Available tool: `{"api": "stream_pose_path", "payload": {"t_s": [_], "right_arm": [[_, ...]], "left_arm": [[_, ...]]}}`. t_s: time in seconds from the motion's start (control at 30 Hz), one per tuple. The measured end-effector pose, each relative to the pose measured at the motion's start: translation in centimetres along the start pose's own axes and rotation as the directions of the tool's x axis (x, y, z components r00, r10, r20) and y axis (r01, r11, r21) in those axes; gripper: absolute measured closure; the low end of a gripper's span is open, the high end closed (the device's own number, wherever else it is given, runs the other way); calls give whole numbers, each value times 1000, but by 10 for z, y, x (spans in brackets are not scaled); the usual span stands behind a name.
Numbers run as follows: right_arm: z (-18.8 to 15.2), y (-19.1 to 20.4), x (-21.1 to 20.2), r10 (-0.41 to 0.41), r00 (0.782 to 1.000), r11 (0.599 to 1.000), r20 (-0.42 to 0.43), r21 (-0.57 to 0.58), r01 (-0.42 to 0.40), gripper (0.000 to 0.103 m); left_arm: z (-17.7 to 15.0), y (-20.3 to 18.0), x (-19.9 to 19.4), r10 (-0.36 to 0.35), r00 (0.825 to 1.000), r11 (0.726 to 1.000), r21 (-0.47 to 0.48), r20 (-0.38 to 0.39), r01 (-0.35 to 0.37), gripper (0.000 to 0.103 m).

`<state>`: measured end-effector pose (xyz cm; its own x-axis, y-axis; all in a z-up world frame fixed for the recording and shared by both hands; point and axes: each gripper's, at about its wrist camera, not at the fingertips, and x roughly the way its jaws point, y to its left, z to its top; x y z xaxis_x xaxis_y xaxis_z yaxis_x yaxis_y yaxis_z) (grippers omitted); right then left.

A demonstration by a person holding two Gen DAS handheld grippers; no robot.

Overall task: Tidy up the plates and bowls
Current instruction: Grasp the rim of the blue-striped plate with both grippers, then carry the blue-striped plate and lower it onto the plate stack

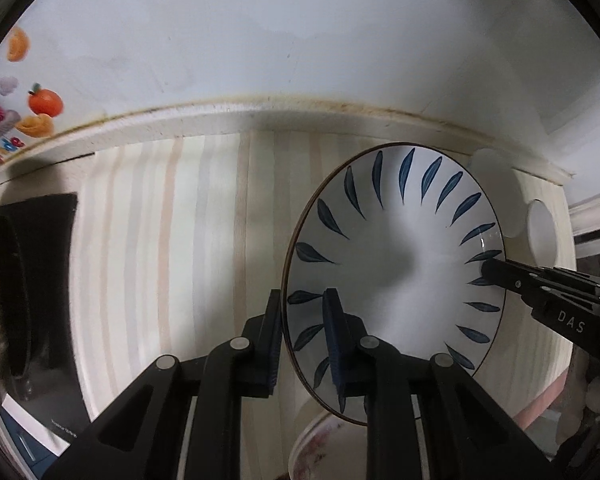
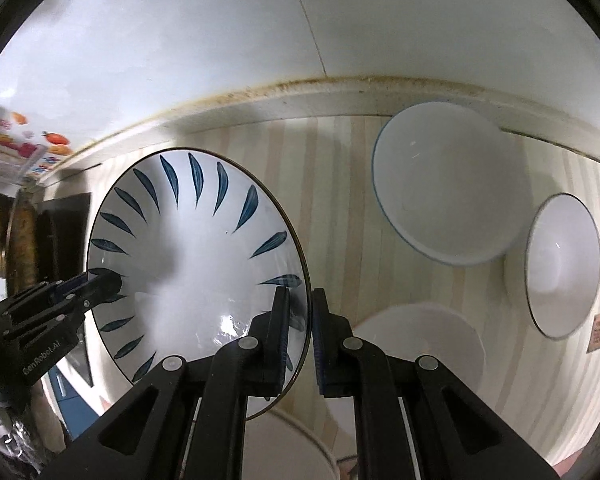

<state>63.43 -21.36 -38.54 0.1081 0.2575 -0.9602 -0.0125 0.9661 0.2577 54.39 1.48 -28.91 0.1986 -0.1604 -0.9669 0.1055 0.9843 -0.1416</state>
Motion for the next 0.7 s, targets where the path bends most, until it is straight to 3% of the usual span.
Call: {"api": "stream_pose_path", "payload": {"t_s": [0.33, 0.7], "right_arm": [[-60, 10, -44, 33, 999, 999, 20, -44, -32, 91], [-138, 6, -32, 53, 997, 998, -52, -42, -55, 91]], "left_arm": [[-39, -6, -43, 19, 999, 1000, 17, 38, -20, 86], [-102, -16, -28, 34, 999, 999, 22, -30, -33, 86]]}}
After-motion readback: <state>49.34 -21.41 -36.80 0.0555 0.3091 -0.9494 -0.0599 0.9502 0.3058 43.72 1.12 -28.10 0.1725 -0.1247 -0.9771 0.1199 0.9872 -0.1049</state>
